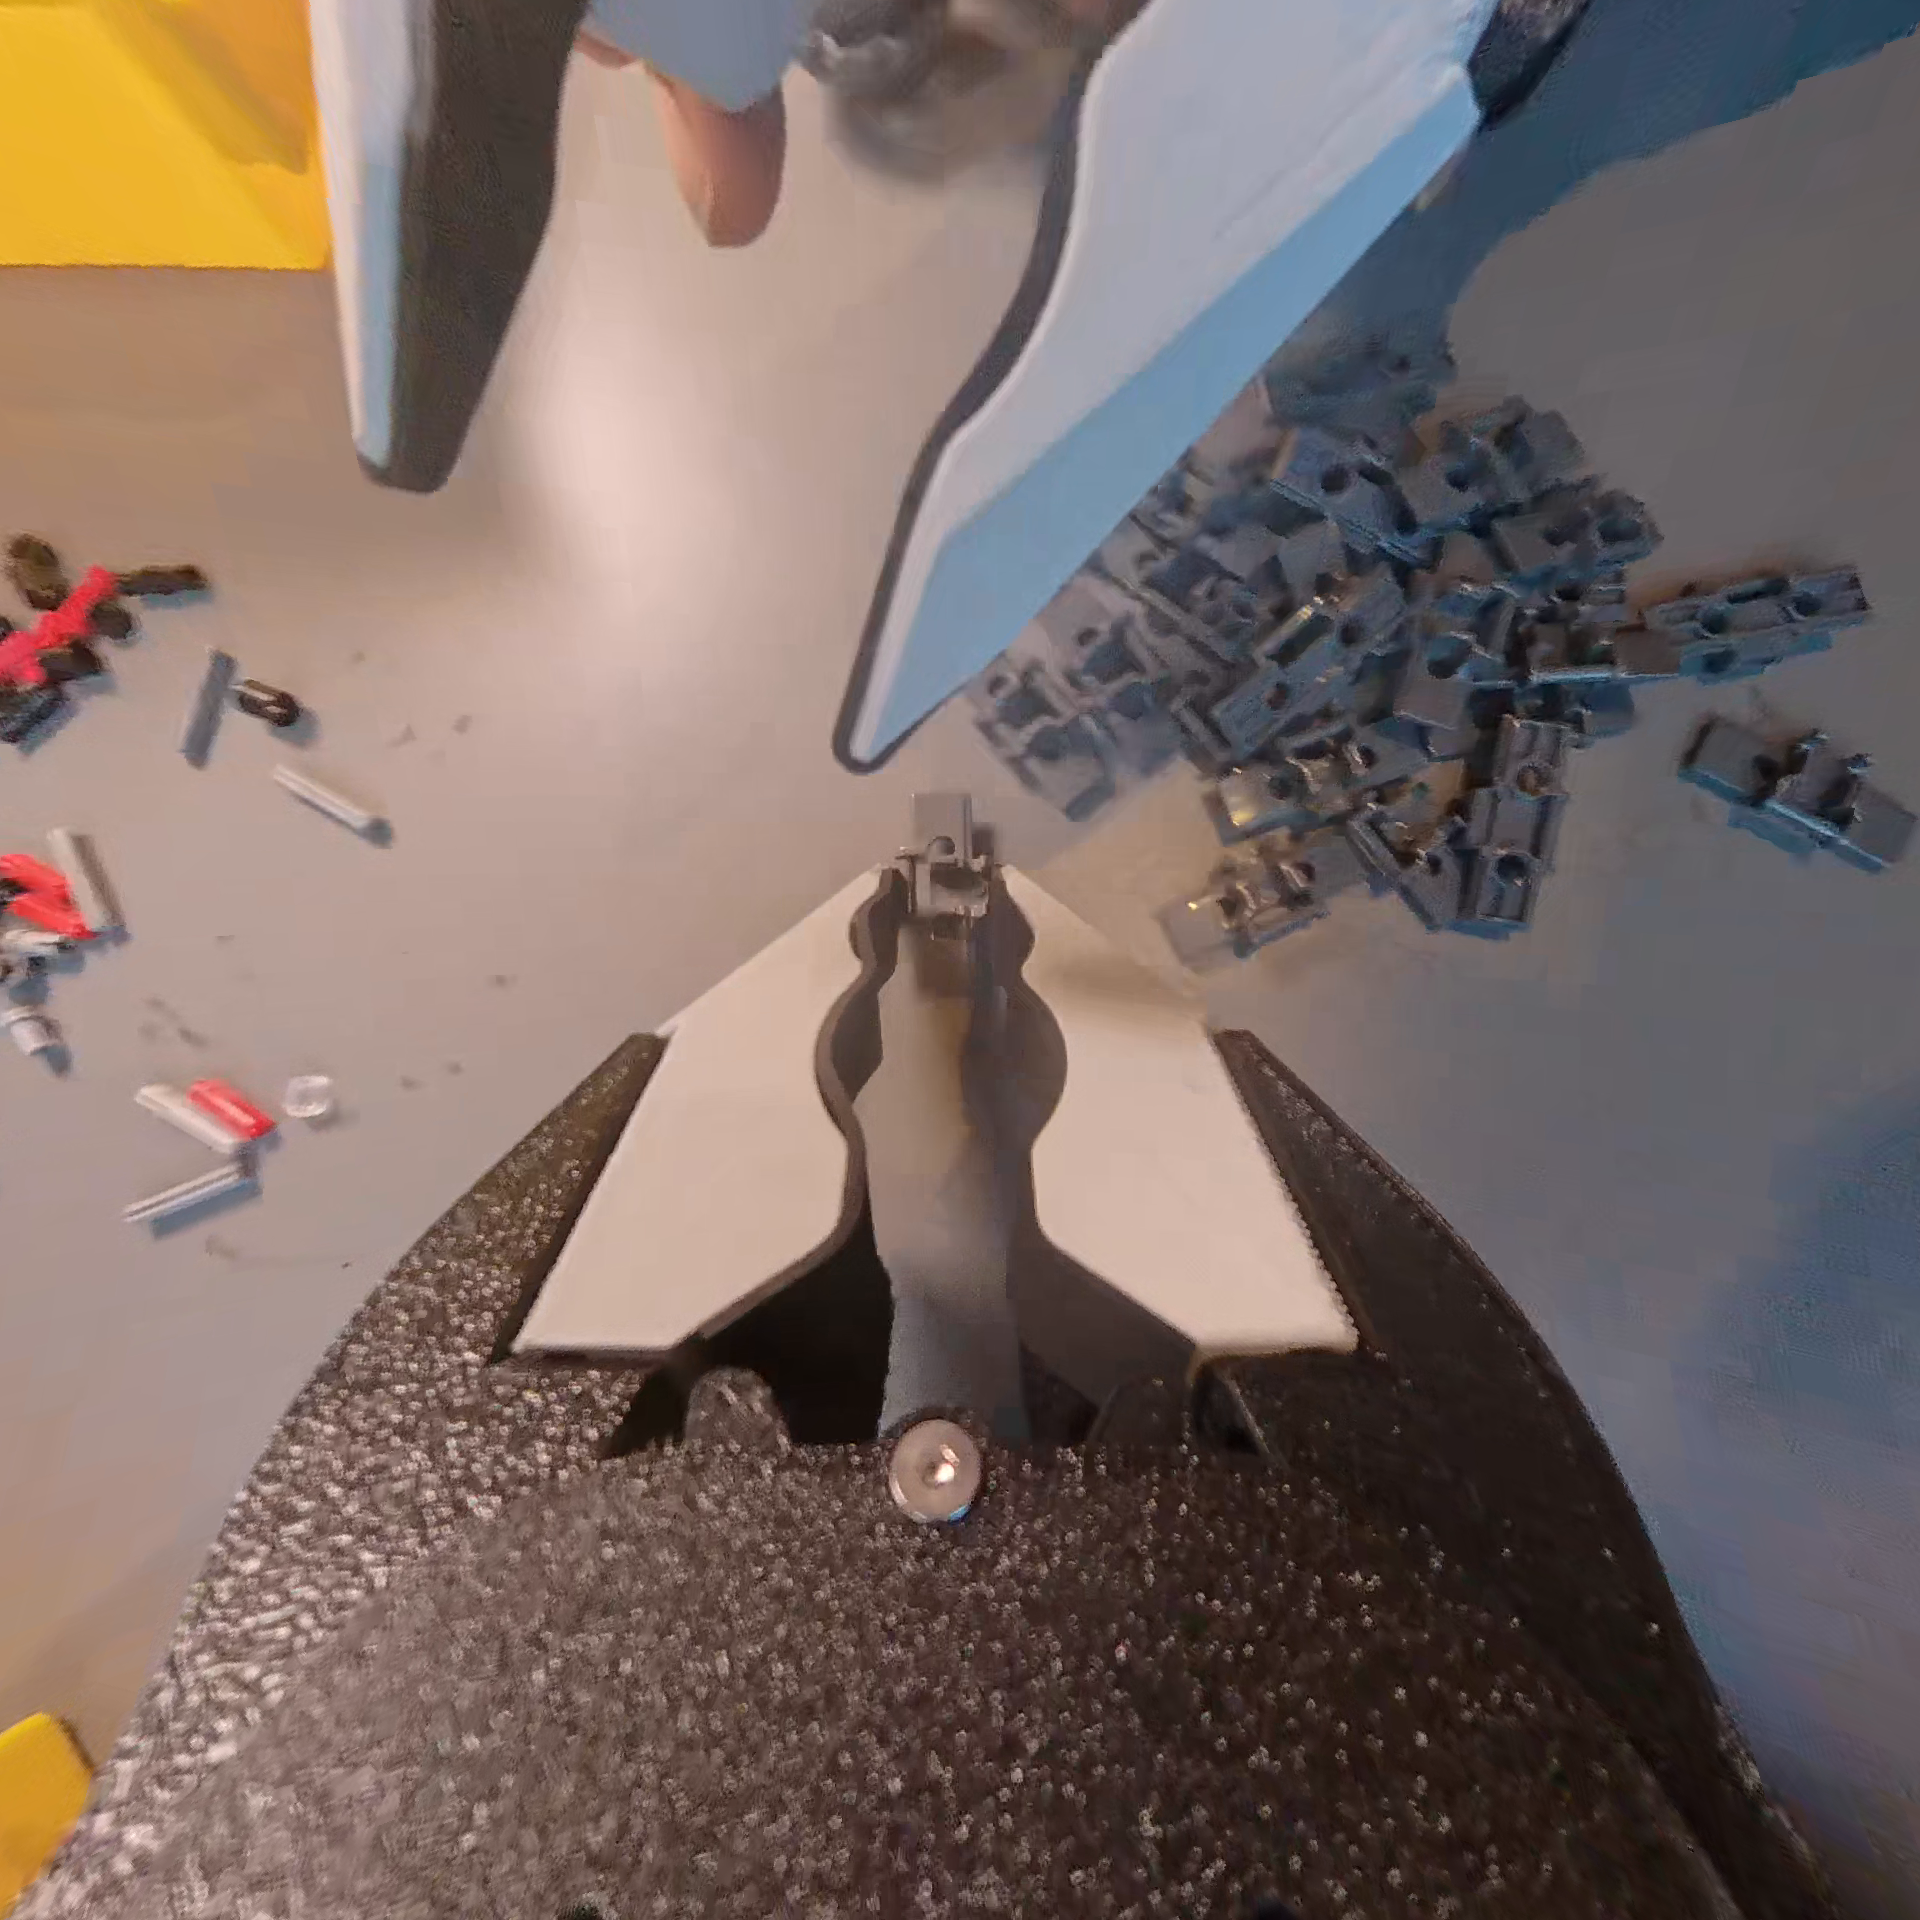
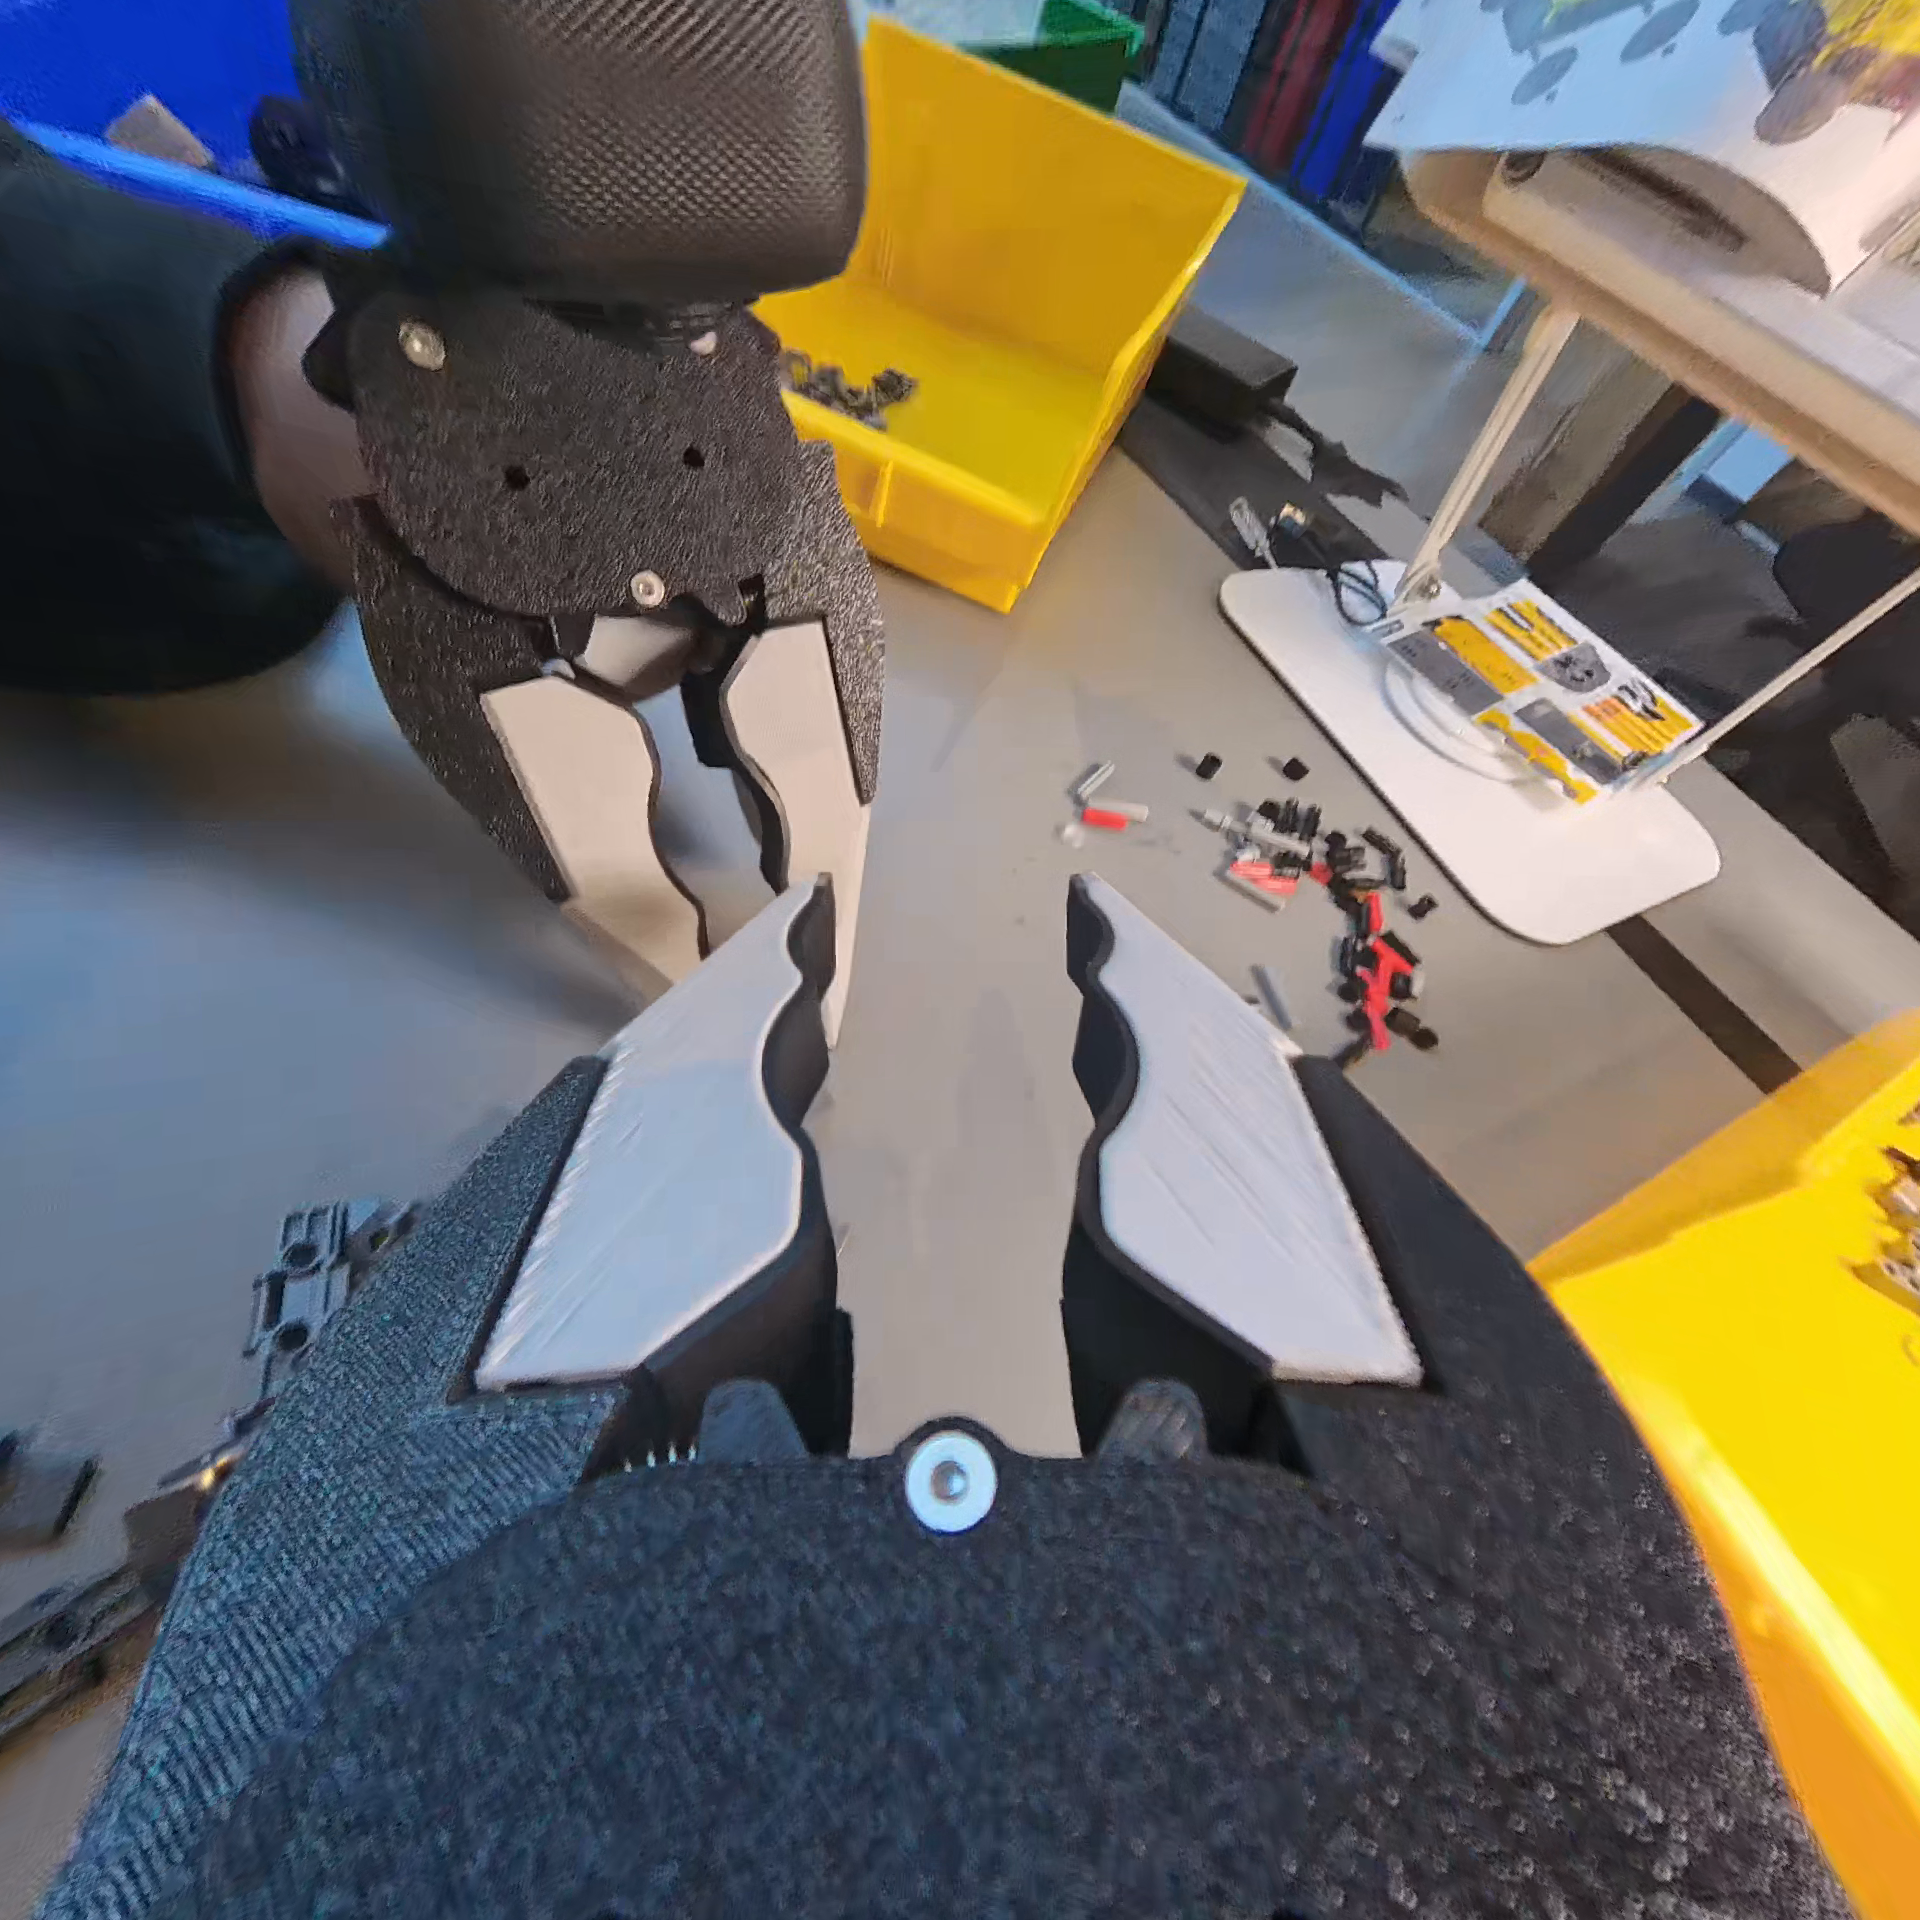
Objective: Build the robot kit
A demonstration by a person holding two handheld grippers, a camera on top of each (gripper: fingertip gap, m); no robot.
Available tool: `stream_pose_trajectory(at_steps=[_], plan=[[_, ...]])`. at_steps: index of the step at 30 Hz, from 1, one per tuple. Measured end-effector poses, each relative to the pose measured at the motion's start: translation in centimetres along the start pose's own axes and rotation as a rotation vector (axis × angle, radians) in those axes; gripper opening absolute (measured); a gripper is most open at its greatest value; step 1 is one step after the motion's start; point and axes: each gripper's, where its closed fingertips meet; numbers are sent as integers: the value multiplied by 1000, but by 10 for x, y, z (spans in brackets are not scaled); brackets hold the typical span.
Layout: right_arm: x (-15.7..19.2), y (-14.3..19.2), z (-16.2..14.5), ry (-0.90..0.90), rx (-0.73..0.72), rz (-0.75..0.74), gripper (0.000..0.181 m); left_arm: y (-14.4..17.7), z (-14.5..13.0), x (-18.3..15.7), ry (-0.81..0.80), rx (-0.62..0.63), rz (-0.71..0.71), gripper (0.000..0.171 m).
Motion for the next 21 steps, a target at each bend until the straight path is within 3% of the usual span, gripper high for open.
stream_pose_trajectory(at_steps=[4,9,16,21], plan=[[-15,-13,17,-30,-103,21,44,25,17,31,50,-192,195,14],[-6,-11,19,-140,-212,70,32,67,40,39,-124,-407,451,14],[3,-6,39,-394,-370,184,24,83,65,32,-373,-459,600,15],[9,-5,42,-429,-409,230,7,84,67,27,-435,-454,624,14]])
Point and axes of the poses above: each gripper's, where its closed fingertips meet, y back along the fingers, z out of its top, x = y × z across the jaws, and after that the axes turned 9 degrees about -x, right-handed
